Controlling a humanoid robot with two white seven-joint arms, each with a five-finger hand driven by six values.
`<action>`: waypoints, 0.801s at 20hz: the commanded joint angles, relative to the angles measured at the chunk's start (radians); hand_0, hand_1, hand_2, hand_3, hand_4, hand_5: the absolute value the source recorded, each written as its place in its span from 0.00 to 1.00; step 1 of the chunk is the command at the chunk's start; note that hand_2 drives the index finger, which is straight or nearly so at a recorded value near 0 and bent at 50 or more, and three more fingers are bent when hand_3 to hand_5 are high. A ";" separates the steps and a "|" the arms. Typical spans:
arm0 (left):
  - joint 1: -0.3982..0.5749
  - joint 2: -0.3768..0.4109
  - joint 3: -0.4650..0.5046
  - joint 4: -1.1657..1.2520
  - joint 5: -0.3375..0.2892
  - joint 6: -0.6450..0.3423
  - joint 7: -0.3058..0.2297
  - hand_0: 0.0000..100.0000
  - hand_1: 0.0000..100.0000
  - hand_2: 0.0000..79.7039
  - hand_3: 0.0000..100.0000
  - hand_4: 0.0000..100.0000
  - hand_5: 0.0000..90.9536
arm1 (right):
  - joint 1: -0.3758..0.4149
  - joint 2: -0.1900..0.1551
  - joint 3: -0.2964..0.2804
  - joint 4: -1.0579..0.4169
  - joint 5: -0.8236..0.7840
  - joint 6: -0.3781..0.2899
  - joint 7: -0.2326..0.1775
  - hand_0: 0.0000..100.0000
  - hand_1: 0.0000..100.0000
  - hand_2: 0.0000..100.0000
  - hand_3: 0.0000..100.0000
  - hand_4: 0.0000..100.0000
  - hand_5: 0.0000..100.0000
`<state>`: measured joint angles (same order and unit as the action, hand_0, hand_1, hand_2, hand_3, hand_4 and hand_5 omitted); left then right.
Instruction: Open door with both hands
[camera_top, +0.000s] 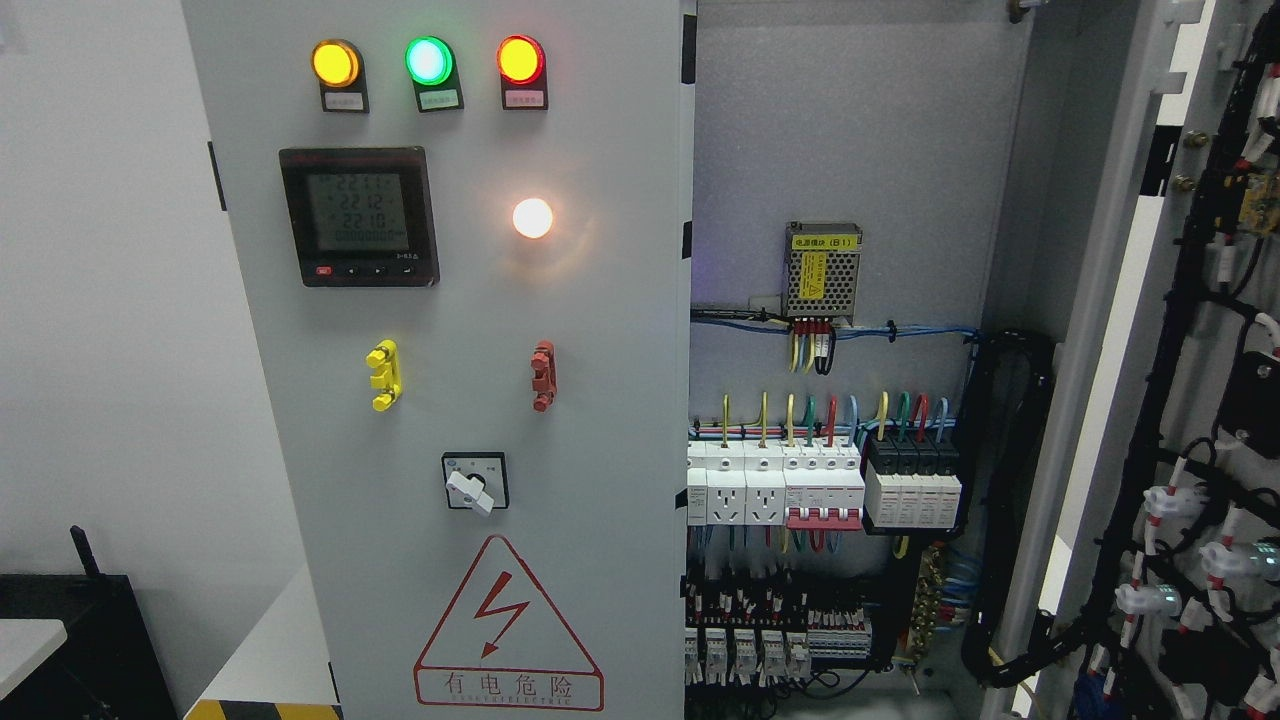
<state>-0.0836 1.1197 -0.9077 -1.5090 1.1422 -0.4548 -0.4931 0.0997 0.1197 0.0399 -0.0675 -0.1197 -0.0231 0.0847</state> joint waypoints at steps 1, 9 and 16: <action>0.272 -0.043 0.095 0.281 -0.102 -0.128 -0.004 0.00 0.00 0.00 0.00 0.00 0.00 | 0.000 0.000 0.000 0.000 0.000 0.000 0.000 0.38 0.00 0.00 0.00 0.00 0.00; 0.450 -0.334 0.285 0.600 -0.364 -0.162 -0.007 0.00 0.00 0.00 0.00 0.00 0.00 | 0.000 0.000 0.000 0.000 0.000 0.000 0.000 0.38 0.00 0.00 0.00 0.00 0.00; 0.377 -0.596 0.357 0.939 -0.630 -0.162 -0.005 0.00 0.00 0.00 0.00 0.00 0.00 | 0.000 0.000 0.000 0.000 0.000 0.000 0.000 0.38 0.00 0.00 0.00 0.00 0.00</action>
<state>0.3148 0.8446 -0.6883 -1.0168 0.6988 -0.6174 -0.5033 0.0997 0.1197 0.0399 -0.0675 -0.1197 -0.0231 0.0847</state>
